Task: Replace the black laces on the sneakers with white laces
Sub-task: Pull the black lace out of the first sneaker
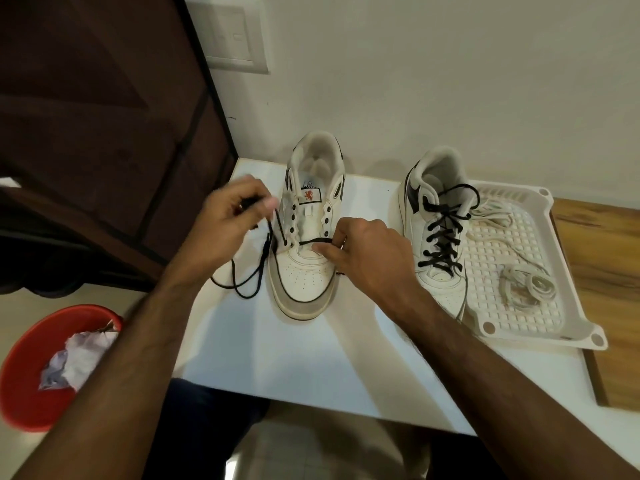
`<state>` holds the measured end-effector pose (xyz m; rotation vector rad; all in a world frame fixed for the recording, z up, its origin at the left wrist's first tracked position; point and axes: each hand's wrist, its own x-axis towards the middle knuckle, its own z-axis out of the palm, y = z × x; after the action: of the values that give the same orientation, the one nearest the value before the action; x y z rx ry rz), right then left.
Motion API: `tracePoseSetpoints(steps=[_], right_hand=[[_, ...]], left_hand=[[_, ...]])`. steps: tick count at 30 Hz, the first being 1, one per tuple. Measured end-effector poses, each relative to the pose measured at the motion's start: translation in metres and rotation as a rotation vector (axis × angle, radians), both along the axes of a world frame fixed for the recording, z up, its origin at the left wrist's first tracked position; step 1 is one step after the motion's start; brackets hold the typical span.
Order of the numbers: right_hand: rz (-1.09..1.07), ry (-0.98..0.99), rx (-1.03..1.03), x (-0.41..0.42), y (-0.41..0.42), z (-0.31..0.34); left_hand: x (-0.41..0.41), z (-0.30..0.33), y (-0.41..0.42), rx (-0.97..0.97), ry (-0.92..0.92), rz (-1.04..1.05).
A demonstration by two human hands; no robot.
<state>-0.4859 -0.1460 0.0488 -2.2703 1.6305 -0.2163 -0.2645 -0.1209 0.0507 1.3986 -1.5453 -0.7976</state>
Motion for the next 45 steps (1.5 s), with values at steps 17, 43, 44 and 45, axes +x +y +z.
tracePoseSetpoints(steps=[17,43,44,45], right_hand=[[-0.150,-0.483,0.196,0.005,-0.023,-0.012],[-0.152,-0.502,0.235,0.003,-0.026,-0.018],[-0.152,-0.503,0.235,0.003,-0.026,-0.018],[-0.152,-0.503,0.234,0.003,-0.026,-0.019]], left_hand=[[-0.003,-0.006,0.001,0.354,-0.452,-0.142],[-0.004,0.009,0.002,-0.089,0.205,0.044],[-0.004,0.013,0.003,-0.131,0.326,0.063],[-0.004,0.017,0.004,-0.154,0.440,0.069]])
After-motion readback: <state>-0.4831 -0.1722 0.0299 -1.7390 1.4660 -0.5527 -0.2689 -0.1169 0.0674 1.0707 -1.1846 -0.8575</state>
